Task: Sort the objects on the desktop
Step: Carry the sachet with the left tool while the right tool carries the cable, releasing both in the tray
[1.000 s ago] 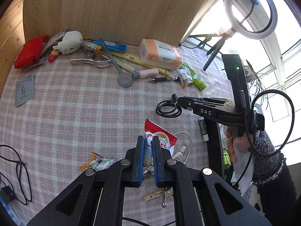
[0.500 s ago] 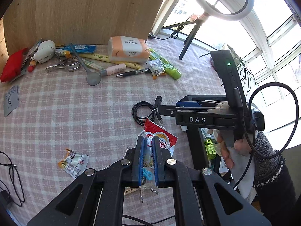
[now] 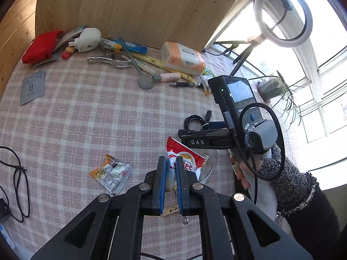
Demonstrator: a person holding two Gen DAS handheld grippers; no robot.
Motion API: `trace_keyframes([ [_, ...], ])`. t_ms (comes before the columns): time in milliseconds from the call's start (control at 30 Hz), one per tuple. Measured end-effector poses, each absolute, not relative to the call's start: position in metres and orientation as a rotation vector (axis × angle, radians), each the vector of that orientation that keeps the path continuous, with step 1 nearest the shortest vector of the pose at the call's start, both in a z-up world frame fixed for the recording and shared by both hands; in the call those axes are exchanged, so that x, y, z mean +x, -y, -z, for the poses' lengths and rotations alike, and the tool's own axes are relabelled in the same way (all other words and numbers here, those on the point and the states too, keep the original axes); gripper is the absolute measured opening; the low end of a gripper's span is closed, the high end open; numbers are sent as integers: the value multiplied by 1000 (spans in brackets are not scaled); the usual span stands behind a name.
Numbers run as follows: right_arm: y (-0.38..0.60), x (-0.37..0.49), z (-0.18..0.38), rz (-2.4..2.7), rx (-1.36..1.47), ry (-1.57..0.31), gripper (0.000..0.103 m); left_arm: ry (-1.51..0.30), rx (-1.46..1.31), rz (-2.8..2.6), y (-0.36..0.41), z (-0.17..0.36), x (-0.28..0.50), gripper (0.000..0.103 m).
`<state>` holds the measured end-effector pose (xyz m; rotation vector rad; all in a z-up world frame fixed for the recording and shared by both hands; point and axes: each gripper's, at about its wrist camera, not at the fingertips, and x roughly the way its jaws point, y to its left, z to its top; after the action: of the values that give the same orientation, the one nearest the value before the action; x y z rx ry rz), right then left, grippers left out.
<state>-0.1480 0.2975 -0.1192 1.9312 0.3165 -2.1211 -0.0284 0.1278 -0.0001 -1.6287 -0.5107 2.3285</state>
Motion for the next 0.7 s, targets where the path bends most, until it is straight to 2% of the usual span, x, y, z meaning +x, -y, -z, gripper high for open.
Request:
trace_keyframes([
  [33,-293,-146,118,2134,1910,-342,81,522,-1628,-2330,-126,1,-29,8],
  [100,-291,-145,114,2152,1894,-335,75,540,-1624,-2330,-122,2,-27,8],
  [133,-290,-144,110,2154,1877,-334,64,544,-1623,-2331,-120,2,-26,8],
  [167,-290,-144,109,2137,1876,-326,62,547,-1624,-2332,-119,2,-25,8],
  [300,-294,-137,107,2119,1881,-324,61,553,-1614,-2332,-118,-1,-22,8],
  [400,-300,-130,96,2142,1856,-248,61,544,-1608,-2319,-122,-4,-21,8],
  [700,-357,-88,21,2244,1721,-77,61,455,-1567,-2229,-174,-16,-21,8],
])
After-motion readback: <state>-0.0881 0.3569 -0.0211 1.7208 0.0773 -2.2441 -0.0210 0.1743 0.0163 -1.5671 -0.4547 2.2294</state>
